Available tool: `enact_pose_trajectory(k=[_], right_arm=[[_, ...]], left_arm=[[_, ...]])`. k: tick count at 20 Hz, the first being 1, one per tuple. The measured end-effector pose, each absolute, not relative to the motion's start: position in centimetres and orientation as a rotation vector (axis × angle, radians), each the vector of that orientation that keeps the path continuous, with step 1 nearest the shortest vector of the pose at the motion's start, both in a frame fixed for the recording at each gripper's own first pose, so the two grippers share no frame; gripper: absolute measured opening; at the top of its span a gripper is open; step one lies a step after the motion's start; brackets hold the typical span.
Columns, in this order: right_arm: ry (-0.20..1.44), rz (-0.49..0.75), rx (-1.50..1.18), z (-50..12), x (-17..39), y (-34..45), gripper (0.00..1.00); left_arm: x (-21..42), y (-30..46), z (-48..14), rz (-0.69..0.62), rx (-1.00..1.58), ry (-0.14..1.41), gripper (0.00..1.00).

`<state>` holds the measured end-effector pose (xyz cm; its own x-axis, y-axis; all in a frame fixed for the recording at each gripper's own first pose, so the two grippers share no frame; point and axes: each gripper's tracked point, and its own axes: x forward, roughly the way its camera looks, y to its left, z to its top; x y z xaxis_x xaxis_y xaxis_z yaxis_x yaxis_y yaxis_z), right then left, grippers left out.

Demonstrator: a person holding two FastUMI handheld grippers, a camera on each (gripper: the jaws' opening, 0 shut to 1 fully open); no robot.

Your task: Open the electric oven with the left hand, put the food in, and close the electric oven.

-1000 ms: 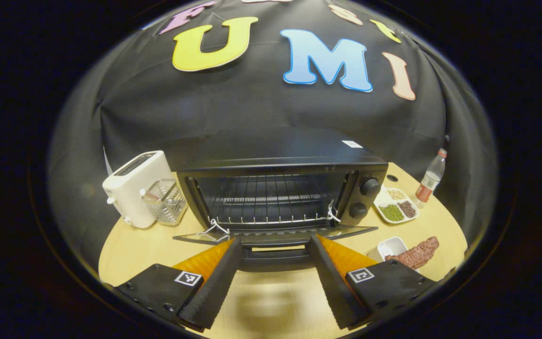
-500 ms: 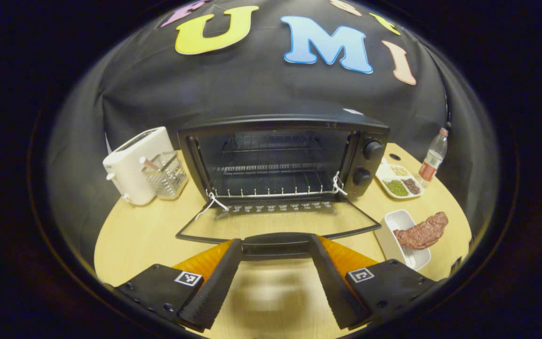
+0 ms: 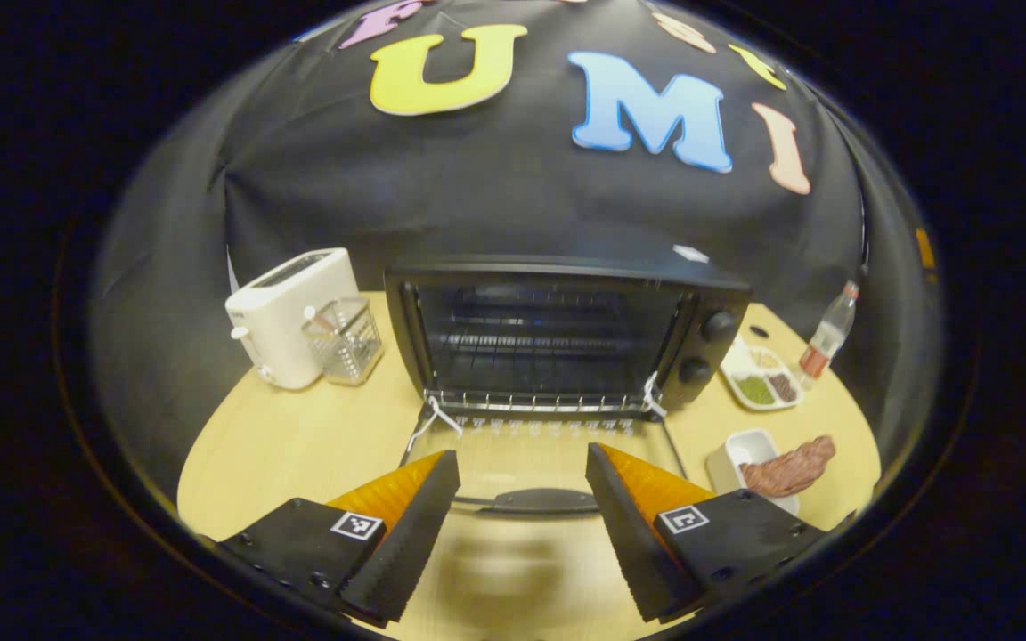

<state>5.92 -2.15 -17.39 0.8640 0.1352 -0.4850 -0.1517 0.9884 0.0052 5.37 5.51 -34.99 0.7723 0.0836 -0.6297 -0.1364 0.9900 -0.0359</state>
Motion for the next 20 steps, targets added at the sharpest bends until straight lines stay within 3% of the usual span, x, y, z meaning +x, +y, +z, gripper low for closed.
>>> enact_pose_trajectory(k=[5,8,9,12,19,20], right_arm=[[0.705,0.176,0.134,-24.6,5.8,-3.9,1.00],[0.869,0.263,0.304,-29.2,4.3,-3.1,1.00],[0.909,0.281,0.395,-30.2,4.1,-2.8,0.98],[0.990,0.277,0.618,-33.3,3.9,-2.9,0.97],[1.068,0.340,0.812,-38.4,2.8,-2.9,0.97],[1.076,0.364,0.820,-38.8,2.6,-2.6,0.97]], left_arm=[[7.1,3.3,-25.3,0.067,-0.126,0.475,0.97],[7.2,2.5,-21.6,0.047,-0.119,0.419,0.92],[7.2,2.3,-20.9,0.040,-0.111,0.408,0.96],[7.3,1.8,-20.4,0.026,-0.091,0.401,1.00],[7.2,1.8,-21.2,0.057,-0.111,0.432,1.00],[7.3,1.8,-21.0,0.059,-0.112,0.428,0.96]])
